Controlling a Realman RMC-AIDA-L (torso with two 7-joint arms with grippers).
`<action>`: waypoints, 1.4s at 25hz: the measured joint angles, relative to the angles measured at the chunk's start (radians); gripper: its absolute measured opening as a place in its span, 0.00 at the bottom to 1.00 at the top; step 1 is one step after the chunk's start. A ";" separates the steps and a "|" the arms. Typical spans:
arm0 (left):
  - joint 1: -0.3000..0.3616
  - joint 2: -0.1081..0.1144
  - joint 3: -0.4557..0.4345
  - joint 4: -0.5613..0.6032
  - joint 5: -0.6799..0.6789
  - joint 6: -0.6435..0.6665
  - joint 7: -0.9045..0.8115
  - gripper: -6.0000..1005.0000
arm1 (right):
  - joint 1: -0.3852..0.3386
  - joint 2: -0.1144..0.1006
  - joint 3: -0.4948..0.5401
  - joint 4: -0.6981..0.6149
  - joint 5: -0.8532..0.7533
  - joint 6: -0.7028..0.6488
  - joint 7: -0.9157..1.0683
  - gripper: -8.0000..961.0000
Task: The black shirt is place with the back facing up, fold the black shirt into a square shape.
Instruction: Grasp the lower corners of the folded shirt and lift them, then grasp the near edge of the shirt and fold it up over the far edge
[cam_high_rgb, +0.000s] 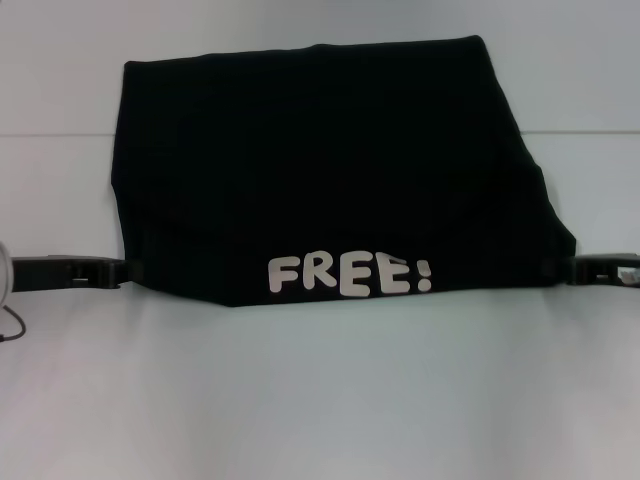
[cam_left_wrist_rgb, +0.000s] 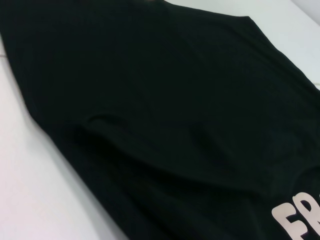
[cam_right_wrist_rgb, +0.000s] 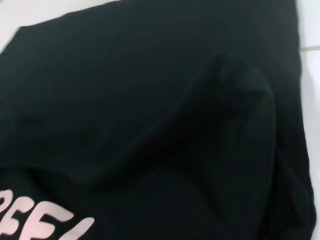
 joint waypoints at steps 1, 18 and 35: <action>0.004 0.000 -0.003 0.007 0.001 0.011 0.000 0.01 | -0.011 -0.001 0.005 -0.011 0.001 -0.023 -0.008 0.05; 0.094 0.006 -0.060 0.107 0.006 0.421 0.093 0.01 | -0.278 0.005 0.121 -0.194 0.002 -0.504 -0.124 0.05; 0.166 0.010 -0.170 0.114 0.114 0.780 0.223 0.02 | -0.462 -0.019 0.232 -0.199 -0.011 -0.776 -0.332 0.05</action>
